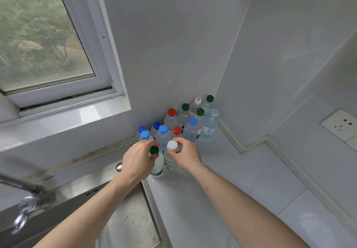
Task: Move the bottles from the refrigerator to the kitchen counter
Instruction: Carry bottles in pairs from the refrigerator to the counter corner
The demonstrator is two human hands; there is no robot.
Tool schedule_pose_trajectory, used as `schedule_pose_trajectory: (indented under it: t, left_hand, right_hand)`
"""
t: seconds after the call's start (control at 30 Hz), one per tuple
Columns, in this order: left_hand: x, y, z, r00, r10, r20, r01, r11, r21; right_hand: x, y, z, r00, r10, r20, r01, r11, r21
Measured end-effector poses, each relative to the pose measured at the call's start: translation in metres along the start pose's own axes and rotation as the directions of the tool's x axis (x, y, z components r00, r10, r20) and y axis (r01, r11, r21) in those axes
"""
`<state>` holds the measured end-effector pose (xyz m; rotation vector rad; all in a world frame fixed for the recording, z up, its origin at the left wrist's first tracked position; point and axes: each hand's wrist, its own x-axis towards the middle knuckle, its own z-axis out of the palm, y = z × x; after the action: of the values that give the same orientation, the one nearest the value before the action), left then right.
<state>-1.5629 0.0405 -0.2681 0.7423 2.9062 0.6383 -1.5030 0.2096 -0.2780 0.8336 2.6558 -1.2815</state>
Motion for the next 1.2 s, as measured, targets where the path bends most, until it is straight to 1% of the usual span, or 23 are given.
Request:
schedule_pose_trajectory:
  t: [0.1, 0.23, 0.33, 0.43, 0.53, 0.6, 0.7, 0.8, 0.87, 1.0, 1.2]
  left_hand:
    - [-0.001, 0.003, -0.001, 1.000, -0.009, -0.007, 0.009, 1.000, 0.010]
    - [-0.005, 0.009, -0.009, 0.999, -0.007, 0.031, 0.006, 0.999, 0.049]
    - [-0.023, 0.023, -0.026, 0.998, 0.045, 0.045, -0.048, 0.997, 0.057]
    - [-0.051, 0.041, -0.050, 0.992, 0.122, 0.032, -0.122, 0.993, -0.003]
    - [-0.088, 0.065, -0.066, 0.978, 0.206, 0.047, -0.199, 0.973, -0.115]
    - [-0.114, 0.082, -0.068, 0.965, 0.254, 0.064, -0.238, 0.952, -0.191]
    - [-0.144, 0.108, -0.058, 0.941, 0.314, 0.125, -0.277, 0.928, -0.250]
    - [-0.166, 0.138, -0.042, 0.900, 0.402, 0.169, -0.345, 0.893, -0.288]
    - [-0.178, 0.162, -0.034, 0.859, 0.472, 0.197, -0.405, 0.863, -0.302]
    - [-0.201, 0.211, -0.028, 0.778, 0.593, 0.209, -0.520, 0.793, -0.317]
    - [-0.262, 0.291, -0.017, 0.629, 0.734, 0.256, -0.630, 0.674, -0.385]
  right_hand:
    - [-0.006, 0.002, -0.004, 1.000, 0.001, 0.017, -0.001, 1.000, -0.002]
    - [-0.025, 0.012, -0.017, 0.999, -0.011, 0.032, 0.011, 1.000, -0.001]
    - [-0.058, 0.019, -0.036, 0.999, -0.039, 0.037, 0.038, 0.999, 0.035]
    - [-0.097, 0.029, -0.057, 0.997, -0.075, 0.004, 0.074, 0.992, 0.101]
    - [-0.154, 0.045, -0.086, 0.996, -0.077, -0.041, 0.083, 0.979, 0.187]
    - [-0.197, 0.058, -0.107, 0.995, -0.056, -0.088, 0.074, 0.972, 0.221]
    - [-0.252, 0.078, -0.132, 0.986, -0.023, -0.165, 0.060, 0.973, 0.225]
    - [-0.297, 0.100, -0.149, 0.970, 0.019, -0.242, 0.032, 0.978, 0.205]
    - [-0.327, 0.113, -0.160, 0.954, 0.057, -0.295, 0.009, 0.976, 0.216]
    - [-0.387, 0.143, -0.176, 0.909, 0.141, -0.391, -0.041, 0.966, 0.254]
    - [-0.491, 0.189, -0.186, 0.800, 0.294, -0.523, -0.135, 0.938, 0.321]
